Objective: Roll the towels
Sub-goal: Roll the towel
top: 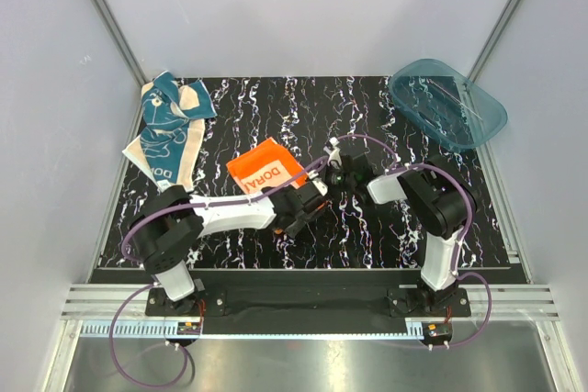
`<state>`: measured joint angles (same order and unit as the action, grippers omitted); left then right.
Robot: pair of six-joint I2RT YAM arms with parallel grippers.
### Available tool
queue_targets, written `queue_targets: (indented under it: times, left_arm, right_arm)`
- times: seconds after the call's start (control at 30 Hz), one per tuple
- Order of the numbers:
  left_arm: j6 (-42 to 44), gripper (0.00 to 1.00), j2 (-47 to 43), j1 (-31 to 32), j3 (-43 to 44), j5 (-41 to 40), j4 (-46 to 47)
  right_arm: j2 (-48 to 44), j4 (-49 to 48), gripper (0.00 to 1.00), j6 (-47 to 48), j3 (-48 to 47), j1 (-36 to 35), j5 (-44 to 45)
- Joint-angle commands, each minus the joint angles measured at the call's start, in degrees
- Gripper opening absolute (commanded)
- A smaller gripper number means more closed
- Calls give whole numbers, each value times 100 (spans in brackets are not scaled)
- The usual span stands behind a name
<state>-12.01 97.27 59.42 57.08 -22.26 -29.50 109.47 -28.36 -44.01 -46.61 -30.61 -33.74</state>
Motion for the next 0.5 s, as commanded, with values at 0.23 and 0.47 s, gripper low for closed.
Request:
queue_targets:
  times: [0.23,0.47]
  left_arm:
    - [-55,34,371,-53,22,1671,207]
    - [-266,33,-59,-53,67,2814,181]
  right_arm:
    - [-530,1980,0,682,-462,389,595]
    - [-839,4468,17,1342,-1631,1004,2105]
